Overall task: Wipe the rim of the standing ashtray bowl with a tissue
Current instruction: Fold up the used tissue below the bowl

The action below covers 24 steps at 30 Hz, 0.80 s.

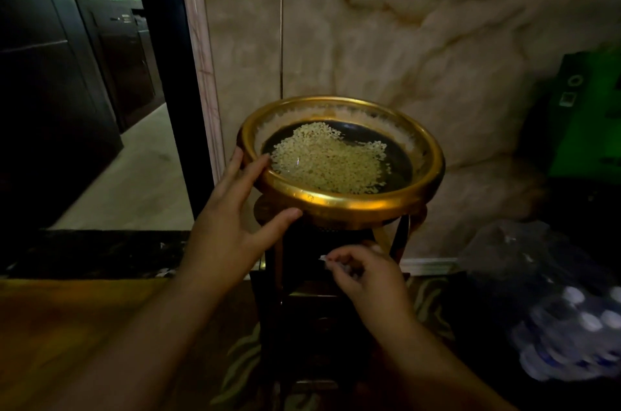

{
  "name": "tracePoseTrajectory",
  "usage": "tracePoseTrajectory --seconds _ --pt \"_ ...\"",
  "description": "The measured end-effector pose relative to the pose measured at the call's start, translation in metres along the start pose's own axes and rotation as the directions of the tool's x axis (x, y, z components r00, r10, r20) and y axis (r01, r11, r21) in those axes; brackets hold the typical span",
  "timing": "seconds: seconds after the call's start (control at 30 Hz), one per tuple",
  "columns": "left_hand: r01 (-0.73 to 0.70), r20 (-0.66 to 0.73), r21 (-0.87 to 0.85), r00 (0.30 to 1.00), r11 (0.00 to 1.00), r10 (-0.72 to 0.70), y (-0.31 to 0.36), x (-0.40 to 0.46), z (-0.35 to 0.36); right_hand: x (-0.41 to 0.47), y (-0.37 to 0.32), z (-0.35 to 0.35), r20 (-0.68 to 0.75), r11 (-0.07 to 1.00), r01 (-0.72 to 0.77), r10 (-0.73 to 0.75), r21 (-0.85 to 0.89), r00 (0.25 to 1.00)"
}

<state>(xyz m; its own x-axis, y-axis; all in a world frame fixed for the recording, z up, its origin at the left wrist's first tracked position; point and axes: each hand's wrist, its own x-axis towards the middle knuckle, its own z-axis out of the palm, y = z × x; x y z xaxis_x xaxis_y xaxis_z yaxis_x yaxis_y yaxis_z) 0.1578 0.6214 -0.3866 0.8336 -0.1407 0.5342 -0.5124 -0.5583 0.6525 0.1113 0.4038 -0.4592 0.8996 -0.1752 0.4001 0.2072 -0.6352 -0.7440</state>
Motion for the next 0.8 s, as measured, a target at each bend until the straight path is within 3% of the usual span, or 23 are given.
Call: tracePoseTrajectory --seconds 0.17,0.33,0.53,0.8 --pt "0.066 -0.158 -0.236 0.982 0.970 -0.105 -0.015 -0.068 0.038 -0.003 0.001 -0.001 -0.057 0.995 -0.003 0.008 0.103 0.998" --pt "0.126 -0.031 -0.131 0.991 0.983 -0.132 -0.022 -0.086 0.064 -0.005 0.002 -0.007 -0.050 0.993 0.020 -0.015 0.113 0.999" --pt "-0.023 0.070 0.095 0.997 0.995 0.016 -0.007 -0.059 0.079 -0.006 0.007 -0.009 -0.033 0.988 0.014 -0.009 0.155 0.999" --pt "0.002 0.129 0.043 0.992 0.999 -0.007 0.000 -0.047 0.094 -0.003 0.017 -0.009 -0.028 0.991 0.001 0.003 0.136 1.000"
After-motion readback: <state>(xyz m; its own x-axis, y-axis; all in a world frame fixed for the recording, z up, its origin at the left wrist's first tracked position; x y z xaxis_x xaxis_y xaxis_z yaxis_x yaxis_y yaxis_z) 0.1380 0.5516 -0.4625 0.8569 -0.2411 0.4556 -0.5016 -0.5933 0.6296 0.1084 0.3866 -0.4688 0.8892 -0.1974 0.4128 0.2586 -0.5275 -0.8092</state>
